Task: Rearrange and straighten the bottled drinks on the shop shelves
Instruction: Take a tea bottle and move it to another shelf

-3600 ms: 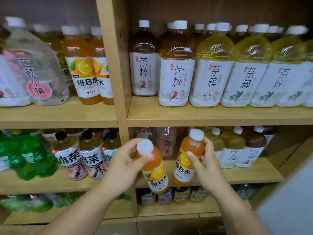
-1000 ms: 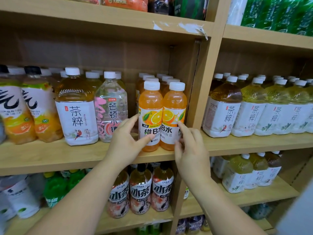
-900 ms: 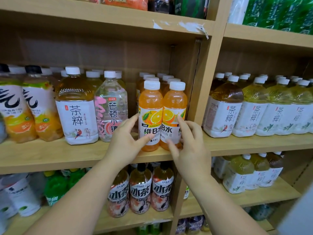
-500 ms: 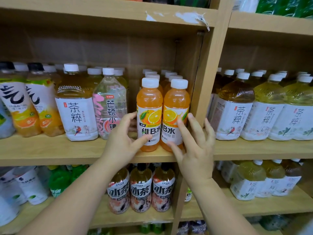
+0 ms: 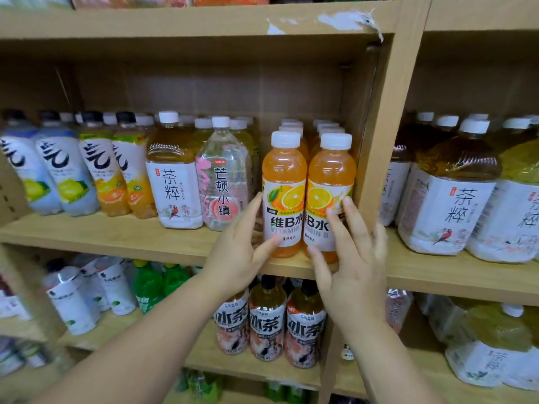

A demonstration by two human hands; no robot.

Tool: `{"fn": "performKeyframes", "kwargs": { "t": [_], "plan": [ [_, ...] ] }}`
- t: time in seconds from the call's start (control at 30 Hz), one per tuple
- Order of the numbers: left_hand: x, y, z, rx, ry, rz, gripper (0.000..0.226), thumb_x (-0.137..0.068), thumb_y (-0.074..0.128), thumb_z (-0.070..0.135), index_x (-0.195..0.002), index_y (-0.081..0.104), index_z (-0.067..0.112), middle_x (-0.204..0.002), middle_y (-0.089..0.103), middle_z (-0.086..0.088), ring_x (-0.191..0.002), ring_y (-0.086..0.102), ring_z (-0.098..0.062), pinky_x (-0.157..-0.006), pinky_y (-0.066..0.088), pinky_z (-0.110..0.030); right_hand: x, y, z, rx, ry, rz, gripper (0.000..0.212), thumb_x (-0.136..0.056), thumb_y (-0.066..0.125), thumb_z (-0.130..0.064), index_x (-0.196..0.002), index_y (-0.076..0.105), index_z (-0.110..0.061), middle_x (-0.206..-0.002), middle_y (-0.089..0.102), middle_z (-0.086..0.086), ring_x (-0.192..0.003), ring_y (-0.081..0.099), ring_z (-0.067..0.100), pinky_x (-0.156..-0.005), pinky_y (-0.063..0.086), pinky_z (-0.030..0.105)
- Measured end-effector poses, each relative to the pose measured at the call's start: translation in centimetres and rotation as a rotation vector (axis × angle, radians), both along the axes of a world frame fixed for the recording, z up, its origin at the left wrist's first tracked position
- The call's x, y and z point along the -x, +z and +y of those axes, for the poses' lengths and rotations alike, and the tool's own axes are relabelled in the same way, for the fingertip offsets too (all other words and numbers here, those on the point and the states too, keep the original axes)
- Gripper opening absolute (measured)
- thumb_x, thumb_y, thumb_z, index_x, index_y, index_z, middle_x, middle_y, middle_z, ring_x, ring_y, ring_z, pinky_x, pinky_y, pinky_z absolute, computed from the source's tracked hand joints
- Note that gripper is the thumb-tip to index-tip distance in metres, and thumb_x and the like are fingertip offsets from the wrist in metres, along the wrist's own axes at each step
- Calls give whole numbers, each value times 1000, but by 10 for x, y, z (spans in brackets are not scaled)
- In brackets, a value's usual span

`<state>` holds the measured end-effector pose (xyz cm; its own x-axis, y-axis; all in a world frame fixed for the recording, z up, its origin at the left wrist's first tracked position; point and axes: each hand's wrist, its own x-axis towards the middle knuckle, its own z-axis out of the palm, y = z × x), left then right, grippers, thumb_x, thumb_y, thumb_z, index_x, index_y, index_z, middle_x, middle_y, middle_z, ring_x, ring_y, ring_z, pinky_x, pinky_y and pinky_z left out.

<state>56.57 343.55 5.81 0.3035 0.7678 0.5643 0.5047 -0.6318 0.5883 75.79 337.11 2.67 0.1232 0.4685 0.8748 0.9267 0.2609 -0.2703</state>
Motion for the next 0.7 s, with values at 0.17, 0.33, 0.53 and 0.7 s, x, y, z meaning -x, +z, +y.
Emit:
{"fn": "performKeyframes", "kwargs": {
  "t": [0.17, 0.33, 0.53, 0.7],
  "plan": [
    [42, -9, -18, -19, 112, -67, 81, -88, 47, 70, -157, 23, 37, -152, 43, 9, -132, 48, -8, -109, 47, -45, 29, 15, -14, -195, 15, -3, 49, -90, 66, -38, -135, 54, -22, -151, 47, 13, -150, 27, 41, -114, 29, 69],
    [105, 4, -1, -136, 340, -222, 64, -93, 67, 37, -148, 41, 20, -135, 46, 7, -125, 50, -17, -106, 46, -44, 72, 31, -10, -205, 217, -22, 36, -91, 70, -26, -125, 65, -13, -139, 57, 12, -141, 44, 33, -121, 30, 39],
    [168, 15, 41, -110, 432, -173, 73, -88, 74, 39, -148, 39, 16, -135, 45, -2, -127, 50, -28, -107, 44, -49, 129, 37, 10, 37, 352, 120, 42, -95, 65, -30, -133, 61, -15, -146, 49, 2, -141, 43, 15, -116, 33, 22],
    [188, 19, 66, -65, 256, -126, 80, -87, 74, 39, -154, 32, 21, -147, 42, -2, -133, 47, -22, -110, 43, -46, 169, 45, 37, 241, 291, 184, 67, -95, 69, -40, -153, 37, -31, -166, 22, -8, -153, 19, 4, -118, 15, 15]
  ]
}}
